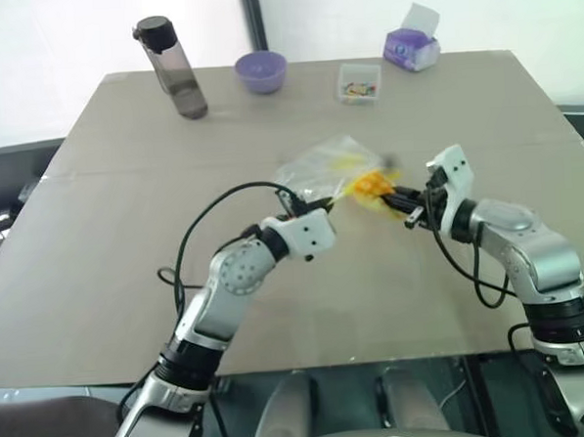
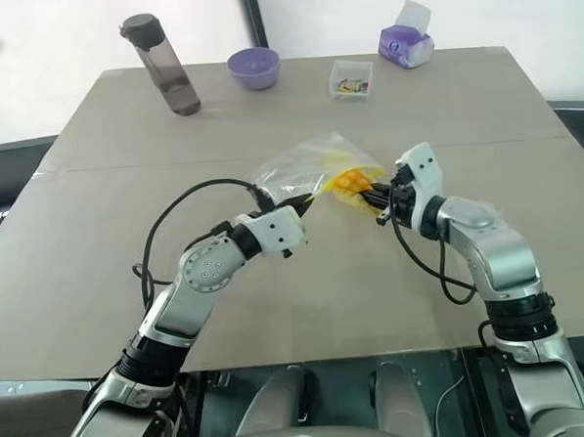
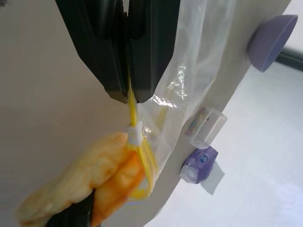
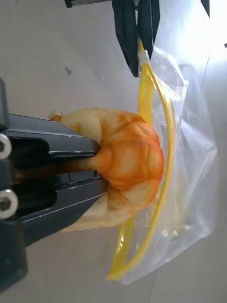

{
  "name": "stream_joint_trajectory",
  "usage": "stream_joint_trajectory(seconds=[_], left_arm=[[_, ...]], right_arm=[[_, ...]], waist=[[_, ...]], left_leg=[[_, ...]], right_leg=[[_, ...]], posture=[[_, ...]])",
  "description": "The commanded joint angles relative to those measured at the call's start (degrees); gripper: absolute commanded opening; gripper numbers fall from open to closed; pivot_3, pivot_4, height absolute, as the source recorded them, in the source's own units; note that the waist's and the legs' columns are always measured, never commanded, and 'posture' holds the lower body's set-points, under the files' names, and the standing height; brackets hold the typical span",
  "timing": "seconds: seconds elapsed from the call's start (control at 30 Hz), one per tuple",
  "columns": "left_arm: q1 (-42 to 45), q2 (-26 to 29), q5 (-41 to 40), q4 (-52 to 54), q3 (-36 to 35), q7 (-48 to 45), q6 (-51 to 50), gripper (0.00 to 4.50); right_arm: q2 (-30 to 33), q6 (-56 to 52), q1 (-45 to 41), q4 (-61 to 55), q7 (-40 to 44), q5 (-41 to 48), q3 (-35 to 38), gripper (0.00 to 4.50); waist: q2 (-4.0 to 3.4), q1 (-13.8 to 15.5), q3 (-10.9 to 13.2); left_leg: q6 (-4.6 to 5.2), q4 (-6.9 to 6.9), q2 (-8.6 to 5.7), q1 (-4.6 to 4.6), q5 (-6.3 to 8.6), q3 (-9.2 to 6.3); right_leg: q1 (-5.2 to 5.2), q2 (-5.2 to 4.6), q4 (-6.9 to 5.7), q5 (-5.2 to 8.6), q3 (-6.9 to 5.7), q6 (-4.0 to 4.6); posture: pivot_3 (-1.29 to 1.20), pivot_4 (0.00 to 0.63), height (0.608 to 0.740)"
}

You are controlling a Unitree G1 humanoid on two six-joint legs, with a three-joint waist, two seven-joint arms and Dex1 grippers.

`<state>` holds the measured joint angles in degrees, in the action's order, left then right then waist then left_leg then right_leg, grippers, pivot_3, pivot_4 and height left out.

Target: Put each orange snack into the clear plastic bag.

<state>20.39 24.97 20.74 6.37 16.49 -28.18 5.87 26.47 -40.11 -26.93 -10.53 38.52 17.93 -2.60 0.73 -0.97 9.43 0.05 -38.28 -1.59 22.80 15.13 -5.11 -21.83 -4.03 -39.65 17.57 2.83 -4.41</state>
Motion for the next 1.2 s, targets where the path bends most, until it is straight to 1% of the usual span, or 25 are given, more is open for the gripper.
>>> stream_joint_trajectory(seconds=[0.03,0.13,0.2,0.33,0.47,0.67,0.77,0.9,0.97,1.0,1.07,1.1,1.13,1.2], left_arm=[[0.18,1.43,-0.03,1.6,-0.34,-0.63,2.25,0.0],[0.92,2.82,0.48,-0.14,-0.81,-0.45,3.15,0.0],[1.36,3.34,0.1,-1.01,-1.44,-0.36,3.66,0.0],[1.45,3.95,-0.83,-2.06,-1.13,-1.22,5.36,0.0],[1.45,3.42,-1.92,-1.84,-0.83,-2.03,6.67,0.0],[1.64,2.15,-3.99,-1.32,-0.08,-3.45,8.76,0.0],[1.57,1.9,-4.36,-1.33,0.07,-3.99,9.15,0.0],[0.69,1.63,-4.02,-1.57,0.4,-4.31,9.36,0.0],[0.87,1.33,-4.01,-1.66,0.39,-4.35,9.32,0.0],[0.95,1.09,-4.21,-1.65,0.37,-4.37,9.25,0.0],[0.85,0.88,-4.36,-1.62,0.45,-4.45,9.21,0.0],[0.78,0.82,-4.46,-1.64,0.51,-4.55,9.16,0.0],[0.63,0.72,-4.57,-1.66,0.58,-4.65,9.09,0.0],[0.42,0.47,-4.58,-1.67,0.82,-4.88,9.01,0.0]], right_arm=[[1.56,-0.53,-1.44,-0.9,2.12,1.96,1.05,0.02],[4.05,-1.05,-0.7,-2.2,6.52,4.9,1.71,0.02],[5.2,-0.63,-0.48,-2.15,7.68,5.66,2.14,0.02],[3.6,-1.28,-2.34,0.49,4.52,5.81,3.19,0.02],[3.32,-0.53,-2.05,1.74,3.27,3.69,0.87,0.02],[1.95,0.04,-2.57,3.44,1.03,1.77,-0.13,0.02],[1.55,0.3,-2.79,3.64,0.7,1.68,-0.12,0.02],[-0.37,0.27,-3.76,2.1,1.15,4.13,1.21,0.02],[1.71,2.26,-3.85,6.06,-1.68,-2.96,-2.67,0.02],[1.19,2.38,-4.12,6.49,-2.48,-3.18,-2.41,0.02],[-2.28,-1.28,-4.64,1.9,-0.37,5.04,1.1,0.02],[-3.12,-2.24,-4.73,0.4,0.51,7.09,1.78,0.02],[-3.16,-1.85,-4.61,0.24,0.51,6.44,1.13,0.02],[-3.08,-1.54,-5.0,3.78,-4.1,1.25,-0.66,0.02]], waist=[[0.0,0.02,0.0],[-0.01,0.04,0.0],[-0.01,0.04,0.01],[-0.01,-0.11,0.01],[-0.01,0.03,0.01],[-0.01,0.04,0.01],[-0.01,0.0,0.01],[-0.02,-0.19,0.01],[-0.02,-0.11,0.01],[-0.02,-0.06,0.01],[-0.04,0.09,0.03],[-0.04,0.0,0.03],[-0.05,-0.14,0.04],[-0.05,-0.2,0.04]], left_leg=[[0.0,0.0,0.0,0.0,0.0,0.0],[0.0,0.0,-0.01,0.0,0.0,0.0],[0.0,0.01,-0.01,0.01,0.0,-0.01],[0.01,0.01,0.0,0.0,0.0,0.01],[0.0,0.01,0.0,0.01,0.0,0.0],[0.0,0.01,0.0,0.02,0.0,-0.01],[0.0,0.01,0.0,0.02,0.0,0.0],[0.0,0.01,0.01,0.02,0.0,0.01],[0.0,0.01,0.01,0.02,0.0,0.0],[0.0,0.01,-0.01,0.02,0.0,0.0],[0.0,0.01,-0.03,0.03,0.0,-0.02],[0.0,0.02,-0.02,0.05,0.0,-0.02],[0.0,0.03,-0.01,0.07,0.0,-0.03],[0.0,0.06,0.03,0.07,0.0,0.0]], right_leg=[[0.0,0.0,0.01,0.0,0.0,0.0],[0.01,-0.01,0.01,0.0,0.0,0.0],[0.01,0.0,0.02,0.0,-0.01,0.0],[0.0,0.0,0.02,0.0,0.0,0.0],[0.0,-0.01,0.02,0.0,-0.01,0.0],[0.0,-0.01,0.03,0.0,-0.01,0.0],[0.0,-0.01,0.03,0.0,0.0,0.0],[-0.01,0.01,0.03,0.0,0.0,0.0],[-0.01,0.01,0.02,0.0,0.0,0.0],[-0.01,-0.01,0.02,0.0,0.0,0.0],[0.0,-0.01,0.05,0.0,-0.03,0.0],[-0.03,-0.01,0.05,0.0,-0.02,0.0],[-0.05,0.0,0.05,0.0,-0.02,0.0],[-0.07,0.01,0.05,0.0,0.01,0.0]], posture=[[0.0,0.15,0.74],[0.0,0.15,0.74],[0.0,0.15,0.74],[0.0,0.15,0.74],[0.0,0.15,0.74],[0.0,0.15,0.74],[0.0,0.15,0.74],[0.0,0.15,0.74],[0.0,0.15,0.74],[0.0,0.15,0.74],[0.0,0.15,0.74],[0.0,0.15,0.74],[0.0,0.15,0.74],[0.0,0.15,0.74]])
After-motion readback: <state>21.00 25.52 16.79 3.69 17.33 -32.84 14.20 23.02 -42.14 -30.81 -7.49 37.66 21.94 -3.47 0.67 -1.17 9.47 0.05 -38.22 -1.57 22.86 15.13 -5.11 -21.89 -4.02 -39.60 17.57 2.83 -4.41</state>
